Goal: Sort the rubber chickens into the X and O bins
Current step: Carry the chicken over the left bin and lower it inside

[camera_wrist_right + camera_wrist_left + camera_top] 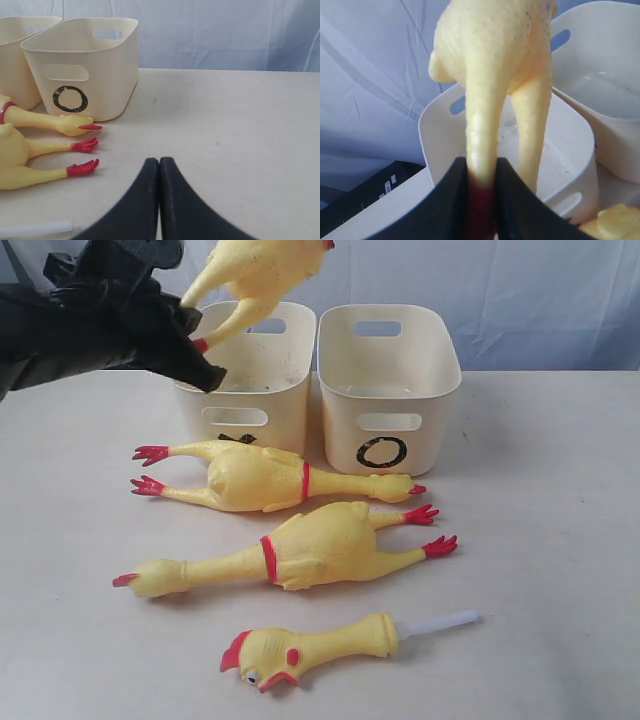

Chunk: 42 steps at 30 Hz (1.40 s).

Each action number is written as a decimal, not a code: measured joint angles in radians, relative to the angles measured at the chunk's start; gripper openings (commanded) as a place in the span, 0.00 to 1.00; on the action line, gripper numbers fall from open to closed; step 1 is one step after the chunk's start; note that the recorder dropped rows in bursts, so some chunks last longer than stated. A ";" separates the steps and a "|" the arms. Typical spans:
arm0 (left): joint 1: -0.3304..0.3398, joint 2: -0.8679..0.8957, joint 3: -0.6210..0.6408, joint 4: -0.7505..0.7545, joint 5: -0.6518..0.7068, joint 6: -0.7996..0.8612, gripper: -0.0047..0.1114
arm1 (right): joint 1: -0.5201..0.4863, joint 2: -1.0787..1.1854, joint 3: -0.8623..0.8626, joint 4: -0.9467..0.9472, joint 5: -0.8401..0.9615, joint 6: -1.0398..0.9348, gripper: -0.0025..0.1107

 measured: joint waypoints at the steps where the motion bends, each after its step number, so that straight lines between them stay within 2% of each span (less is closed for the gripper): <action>1: 0.000 0.019 -0.013 -0.023 -0.014 0.000 0.04 | 0.000 0.000 0.000 0.000 0.000 0.000 0.01; 9: 0.002 0.185 -0.143 -0.092 -0.069 0.001 0.04 | 0.000 0.000 0.000 0.000 0.000 0.000 0.01; 13: 0.042 0.254 -0.186 -0.102 -0.061 0.001 0.04 | 0.000 0.000 0.000 0.000 0.000 0.000 0.01; 19: 0.105 0.298 -0.218 -0.102 0.032 0.001 0.04 | 0.000 0.000 0.000 0.000 0.000 0.000 0.01; 29: 0.111 0.324 -0.220 -0.073 0.062 0.001 0.04 | 0.000 0.000 0.000 0.000 0.000 0.000 0.01; 34: 0.111 0.324 -0.220 -0.071 0.063 0.007 0.12 | 0.000 0.000 0.000 0.000 0.000 0.000 0.01; 40: 0.111 0.324 -0.220 -0.071 0.061 0.009 0.30 | 0.000 0.000 0.000 0.000 0.000 0.000 0.01; 42: 0.111 0.324 -0.222 -0.071 0.055 0.009 0.32 | 0.000 0.000 0.000 0.000 0.000 0.000 0.01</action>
